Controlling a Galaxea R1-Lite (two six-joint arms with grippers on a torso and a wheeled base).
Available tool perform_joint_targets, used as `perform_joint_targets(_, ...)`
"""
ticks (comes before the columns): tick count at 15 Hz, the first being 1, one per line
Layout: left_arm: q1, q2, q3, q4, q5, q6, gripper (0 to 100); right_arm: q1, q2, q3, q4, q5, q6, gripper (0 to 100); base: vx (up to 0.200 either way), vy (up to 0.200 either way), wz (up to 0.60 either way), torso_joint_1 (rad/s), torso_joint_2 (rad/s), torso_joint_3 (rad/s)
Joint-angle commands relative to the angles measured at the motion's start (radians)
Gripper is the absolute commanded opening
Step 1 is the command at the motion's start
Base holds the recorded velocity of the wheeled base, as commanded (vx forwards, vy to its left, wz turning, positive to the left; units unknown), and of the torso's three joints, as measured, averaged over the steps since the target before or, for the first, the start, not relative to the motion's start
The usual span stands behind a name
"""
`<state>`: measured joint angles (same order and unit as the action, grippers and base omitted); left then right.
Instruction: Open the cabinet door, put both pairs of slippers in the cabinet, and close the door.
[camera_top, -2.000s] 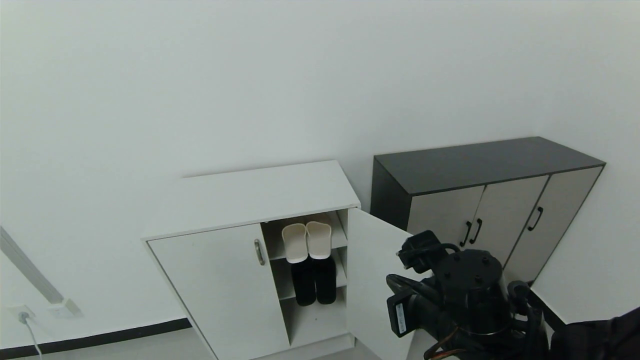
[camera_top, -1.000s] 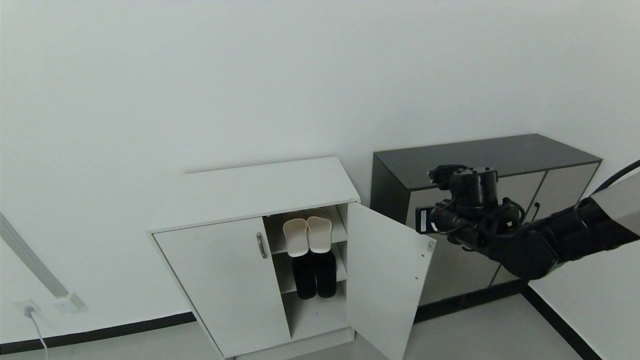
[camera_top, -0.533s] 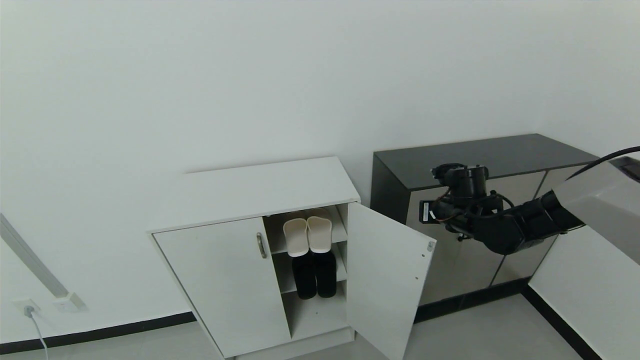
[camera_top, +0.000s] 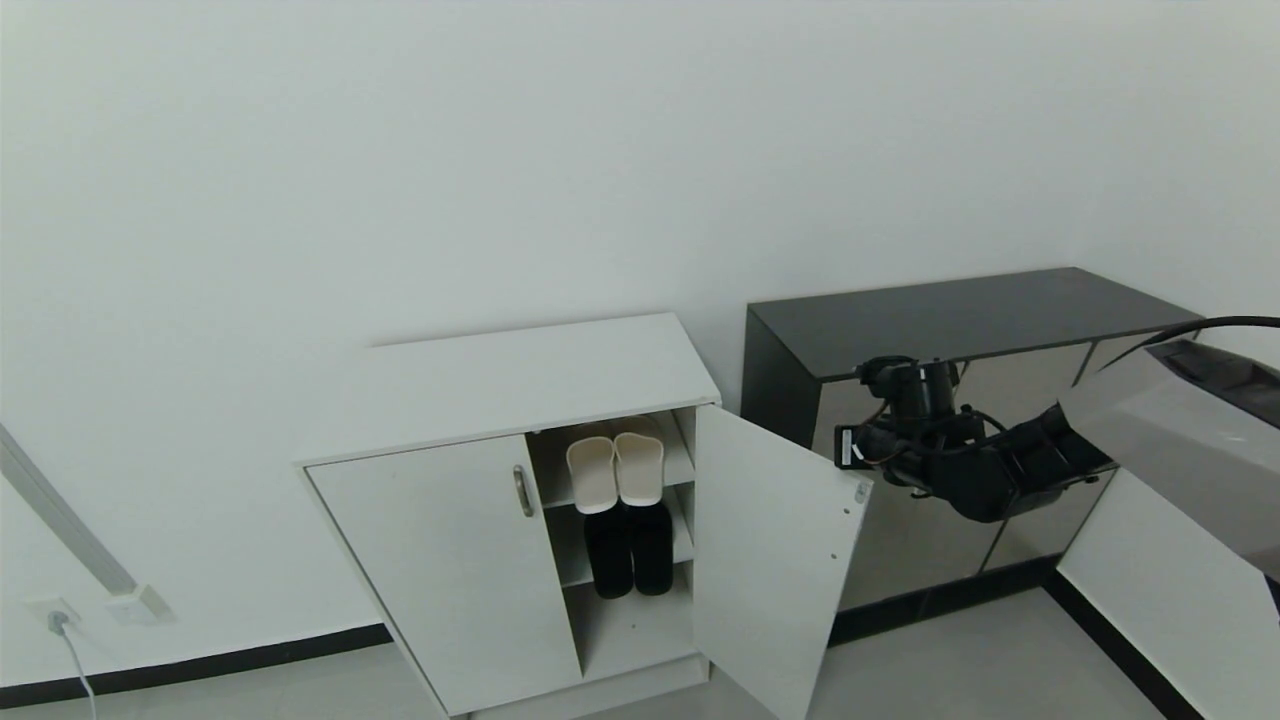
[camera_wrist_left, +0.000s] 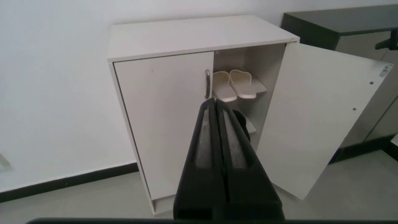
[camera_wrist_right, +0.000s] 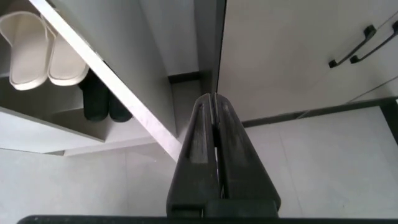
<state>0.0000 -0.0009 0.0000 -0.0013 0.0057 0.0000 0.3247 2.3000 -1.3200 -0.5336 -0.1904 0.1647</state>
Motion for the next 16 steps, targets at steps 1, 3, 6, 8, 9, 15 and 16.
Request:
perform_joint_targets(1,0.000,0.001,0.000,0.000,0.000,0.000,0,-0.001,0.021,-0.007,0.000,0.000,0.003,0,0.000,0.000,0.00,0.000,0.00,0.000)
perform_joint_targets(3,0.000,0.001,0.000,0.000,0.000,0.000,0,-0.001,0.026,-0.007,0.000,0.000,0.004,0,0.000,0.000,0.00,0.000,0.00,0.000)
perform_joint_targets(6,0.000,0.001,0.000,0.000,0.000,0.000,0,0.002,0.026,-0.007,0.006,-0.001,0.006,0,0.000,0.000,0.00,0.000,0.00,0.000)
perform_joint_targets(8,0.000,0.001,0.000,0.000,0.000,0.000,0,0.002,0.030,-0.007,0.007,-0.003,0.006,0,0.000,0.000,0.00,0.000,0.00,0.000)
perform_joint_targets(9,0.000,0.001,0.000,0.000,0.000,0.000,0,0.002,0.030,-0.004,0.009,-0.003,0.006,0,0.000,0.000,0.00,0.000,0.00,0.000)
perform_joint_targets(15,0.000,0.001,0.000,0.000,0.000,0.000,0,0.034,0.029,0.024,0.011,-0.006,0.006,0,0.000,0.000,0.00,0.000,0.00,0.000)
perform_joint_targets(16,0.000,0.001,0.000,0.000,0.000,0.000,0,0.051,0.022,0.033,0.011,-0.007,0.006,0,0.000,0.000,0.00,0.000,0.00,0.000)
